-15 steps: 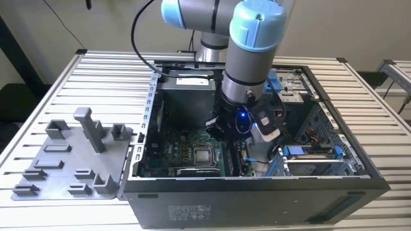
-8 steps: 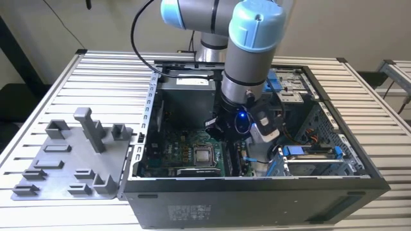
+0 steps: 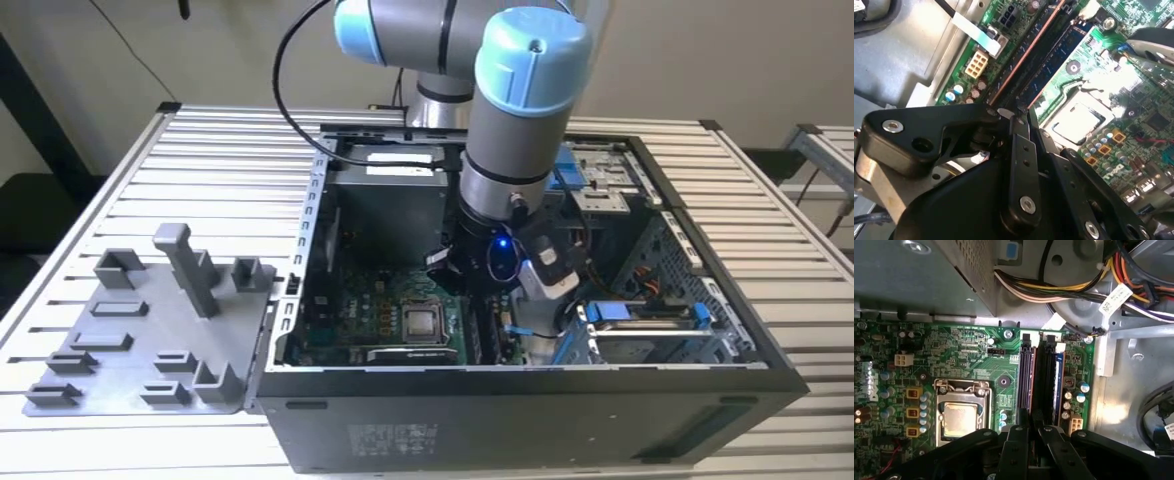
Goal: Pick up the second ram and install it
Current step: 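Insert the second ram into the second slot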
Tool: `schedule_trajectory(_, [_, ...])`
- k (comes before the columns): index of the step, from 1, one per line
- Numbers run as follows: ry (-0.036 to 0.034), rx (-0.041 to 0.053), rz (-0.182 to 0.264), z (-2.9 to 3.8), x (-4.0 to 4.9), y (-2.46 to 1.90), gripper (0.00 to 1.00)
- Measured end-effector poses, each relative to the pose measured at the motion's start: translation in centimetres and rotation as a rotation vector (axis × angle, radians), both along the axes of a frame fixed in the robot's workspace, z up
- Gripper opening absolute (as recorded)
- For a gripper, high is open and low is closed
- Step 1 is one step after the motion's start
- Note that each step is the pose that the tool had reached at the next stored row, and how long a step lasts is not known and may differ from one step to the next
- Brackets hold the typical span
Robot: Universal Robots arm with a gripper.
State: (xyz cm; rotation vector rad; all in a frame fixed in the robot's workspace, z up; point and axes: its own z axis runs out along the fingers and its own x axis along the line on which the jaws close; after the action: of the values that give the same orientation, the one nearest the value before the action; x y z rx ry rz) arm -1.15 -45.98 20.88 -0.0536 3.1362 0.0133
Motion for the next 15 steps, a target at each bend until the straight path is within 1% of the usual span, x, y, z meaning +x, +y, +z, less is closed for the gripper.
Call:
schedule_trajectory(4, [0.0003, -0.0011, 0.000, 0.02, -0.01, -0.02, 0.14])
schedule_trajectory(5, [0.0003, 0.0001, 0.000, -0.03, -0.02, -0.02, 0.15])
schedule_trajectory(6, [0.0002, -0.0008, 0.000, -0.01, -0.01, -0.02, 0.21])
schedule_trajectory(7, [0.0000, -0.0007, 0.000, -0.01, -0.01, -0.02, 0.21])
schedule_trajectory(8, [0.0003, -0.0021, 0.000, 0.07, 0.00, -0.02, 0.28])
schedule_trajectory(14, [0.0004, -0.0019, 0.000, 2.73, 0.03, -0.01, 0.28])
schedule_trajectory(15, [0.0005, -0.0021, 0.000, 2.91, 0.03, -0.01, 0.28])
